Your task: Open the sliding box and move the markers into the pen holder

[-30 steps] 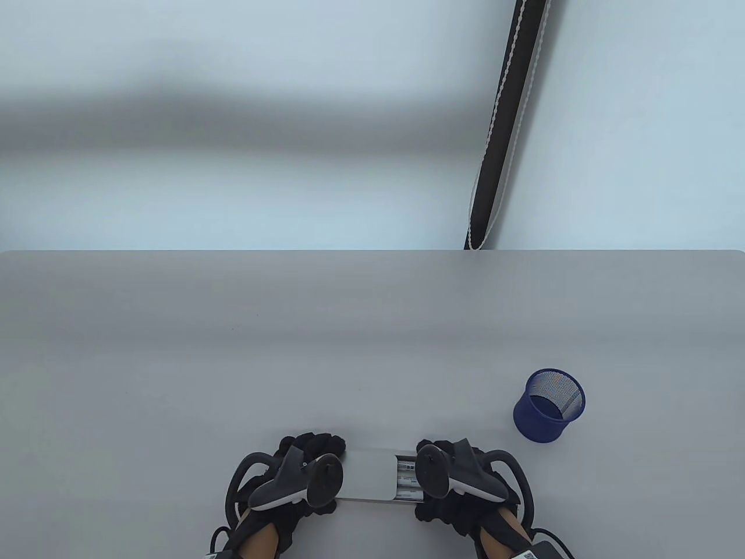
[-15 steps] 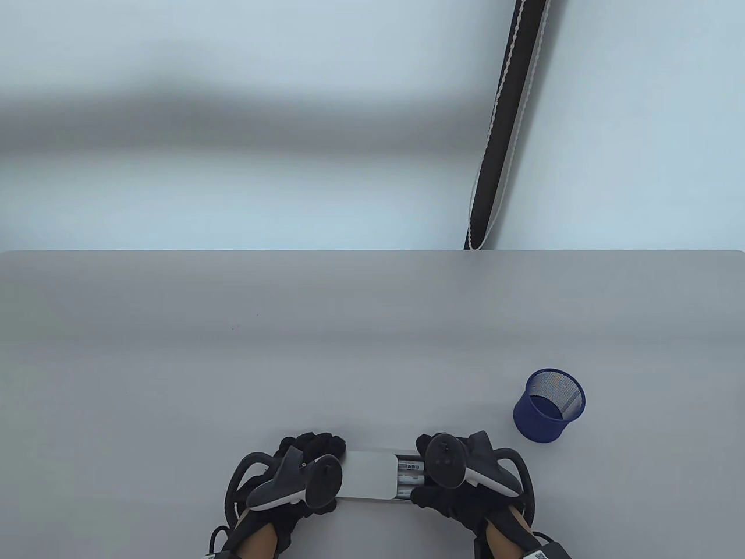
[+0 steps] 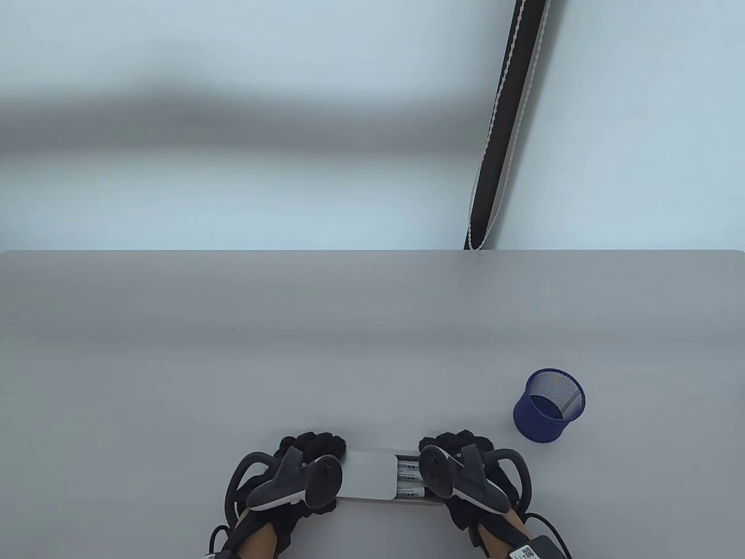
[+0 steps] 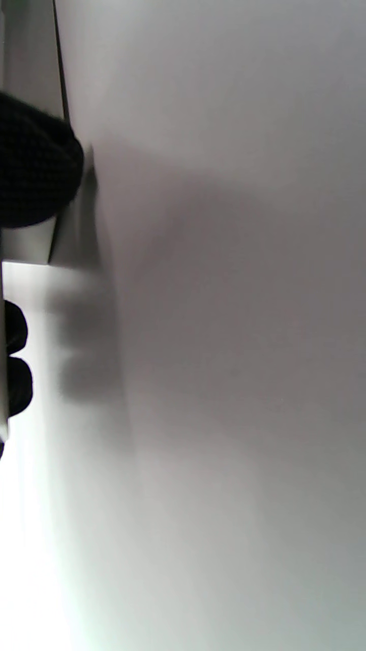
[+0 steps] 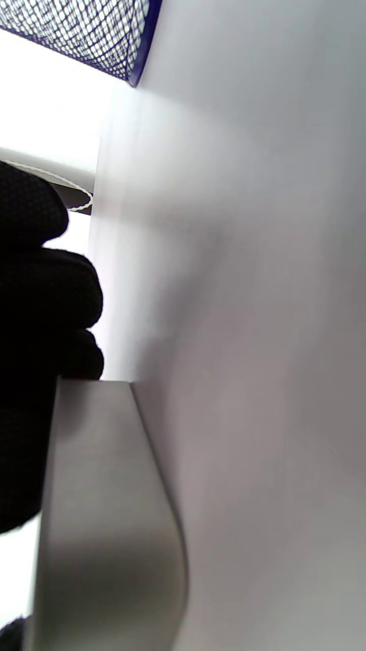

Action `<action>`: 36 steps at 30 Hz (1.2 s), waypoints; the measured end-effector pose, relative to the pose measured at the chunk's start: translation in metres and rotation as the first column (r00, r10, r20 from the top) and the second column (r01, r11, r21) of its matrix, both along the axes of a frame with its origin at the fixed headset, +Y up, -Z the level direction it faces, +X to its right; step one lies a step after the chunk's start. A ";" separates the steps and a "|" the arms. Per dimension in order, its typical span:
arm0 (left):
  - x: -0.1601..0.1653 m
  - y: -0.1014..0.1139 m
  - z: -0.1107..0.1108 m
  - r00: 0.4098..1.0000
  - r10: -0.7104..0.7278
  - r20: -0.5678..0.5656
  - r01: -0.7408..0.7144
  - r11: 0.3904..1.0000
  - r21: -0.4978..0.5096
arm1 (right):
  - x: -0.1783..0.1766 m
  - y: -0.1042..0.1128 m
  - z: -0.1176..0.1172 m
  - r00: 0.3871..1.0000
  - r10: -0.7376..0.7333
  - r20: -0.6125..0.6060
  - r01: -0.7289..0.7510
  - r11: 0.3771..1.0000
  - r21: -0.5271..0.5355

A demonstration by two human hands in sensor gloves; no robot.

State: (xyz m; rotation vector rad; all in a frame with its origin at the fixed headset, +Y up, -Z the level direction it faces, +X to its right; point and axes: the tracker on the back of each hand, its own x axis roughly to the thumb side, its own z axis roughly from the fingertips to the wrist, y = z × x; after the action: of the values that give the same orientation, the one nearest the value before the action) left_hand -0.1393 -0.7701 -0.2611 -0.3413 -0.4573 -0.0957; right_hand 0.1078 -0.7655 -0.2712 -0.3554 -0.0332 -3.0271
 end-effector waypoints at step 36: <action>0.002 0.000 0.000 1.000 -0.013 -0.001 0.013 1.000 0.011 | -0.018 -0.013 -0.003 0.969 0.214 -0.124 -0.208 0.976 0.063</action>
State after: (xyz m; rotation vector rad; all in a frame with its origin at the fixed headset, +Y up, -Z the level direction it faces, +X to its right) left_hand -0.1378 -0.7699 -0.2608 -0.3329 -0.4539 -0.1106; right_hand 0.0899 -0.7788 -0.2743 -0.5088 0.0132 -2.7834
